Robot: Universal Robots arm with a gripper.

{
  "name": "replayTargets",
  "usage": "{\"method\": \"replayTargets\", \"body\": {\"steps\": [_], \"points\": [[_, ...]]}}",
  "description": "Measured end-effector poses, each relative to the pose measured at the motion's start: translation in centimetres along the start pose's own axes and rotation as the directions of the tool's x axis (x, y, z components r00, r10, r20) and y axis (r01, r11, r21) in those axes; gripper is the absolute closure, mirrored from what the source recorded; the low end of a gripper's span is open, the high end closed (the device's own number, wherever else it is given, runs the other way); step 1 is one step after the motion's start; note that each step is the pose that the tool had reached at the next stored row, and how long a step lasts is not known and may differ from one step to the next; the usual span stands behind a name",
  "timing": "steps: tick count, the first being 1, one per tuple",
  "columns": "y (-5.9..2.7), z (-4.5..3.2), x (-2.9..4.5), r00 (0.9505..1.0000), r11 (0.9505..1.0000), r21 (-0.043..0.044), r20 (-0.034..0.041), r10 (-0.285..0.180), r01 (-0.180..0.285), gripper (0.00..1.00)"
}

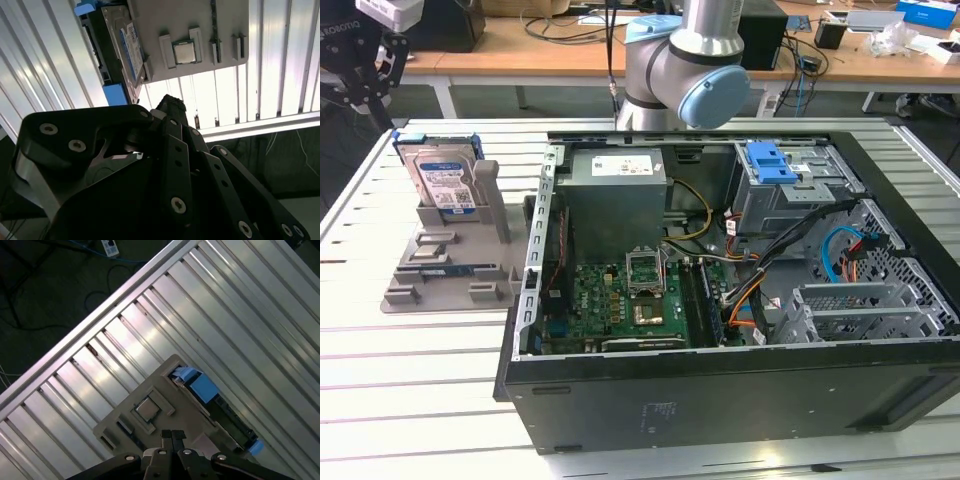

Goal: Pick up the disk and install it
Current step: 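Pick up the disk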

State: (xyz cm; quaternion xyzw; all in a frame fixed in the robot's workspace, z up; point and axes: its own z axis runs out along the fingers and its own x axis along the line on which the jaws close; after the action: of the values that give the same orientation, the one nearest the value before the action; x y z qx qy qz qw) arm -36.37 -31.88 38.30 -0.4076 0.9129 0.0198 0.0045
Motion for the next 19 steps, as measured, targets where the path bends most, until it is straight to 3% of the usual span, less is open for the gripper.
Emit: {"method": "replayTargets", "body": {"steps": [4,10,19], "points": [[0.00,0.00,0.00,0.9989,0.9989,-0.0012,-0.0016,-0.048,0.048,0.89],[0.00,0.00,0.00,0.9934,0.9934,-0.0030,-0.0036,-0.115,0.115,0.89],[0.00,0.00,0.00,0.9780,0.9780,-0.0058,-0.0063,-0.209,0.209,0.89]]}}
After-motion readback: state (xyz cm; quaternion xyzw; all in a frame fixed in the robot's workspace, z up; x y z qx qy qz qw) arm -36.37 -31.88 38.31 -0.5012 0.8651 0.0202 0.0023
